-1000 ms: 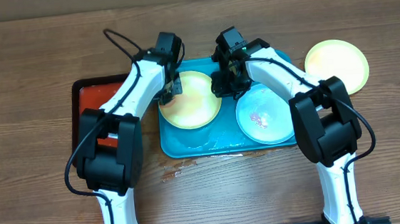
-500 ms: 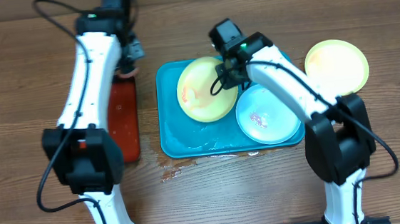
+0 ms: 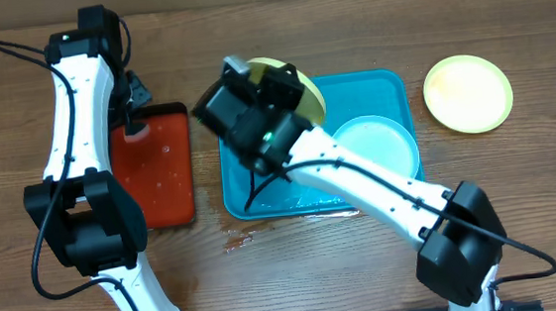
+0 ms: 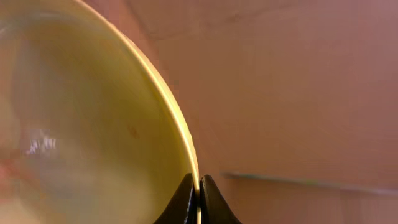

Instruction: Clean dirty plates on tray and stack at the side

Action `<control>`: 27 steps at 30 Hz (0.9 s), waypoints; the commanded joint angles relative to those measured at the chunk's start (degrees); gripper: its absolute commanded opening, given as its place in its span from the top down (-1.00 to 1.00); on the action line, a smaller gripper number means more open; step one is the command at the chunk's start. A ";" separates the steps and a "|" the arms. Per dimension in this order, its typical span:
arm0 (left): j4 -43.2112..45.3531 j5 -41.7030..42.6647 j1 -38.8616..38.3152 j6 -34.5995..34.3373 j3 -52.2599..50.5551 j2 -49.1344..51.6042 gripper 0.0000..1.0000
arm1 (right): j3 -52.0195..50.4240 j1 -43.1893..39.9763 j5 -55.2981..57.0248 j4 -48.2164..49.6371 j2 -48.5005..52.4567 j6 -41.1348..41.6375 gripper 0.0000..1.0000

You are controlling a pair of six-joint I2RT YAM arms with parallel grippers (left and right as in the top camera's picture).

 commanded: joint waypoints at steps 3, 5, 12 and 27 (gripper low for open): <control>0.20 0.61 0.13 -0.57 -0.52 -1.14 0.91 | 1.09 2.16 15.10 5.46 -1.42 -14.58 0.93; 0.24 0.61 0.13 -0.57 -0.52 -1.14 0.92 | 1.09 2.47 16.52 6.91 -1.42 -15.15 0.93; 0.31 0.63 0.11 -0.57 -0.52 -1.14 0.92 | 0.96 0.24 -20.57 -4.55 -1.42 -0.96 0.92; 0.74 1.03 0.02 -0.55 -0.52 -1.14 0.91 | 2.16 -36.50 -65.07 -11.02 -9.64 23.74 0.93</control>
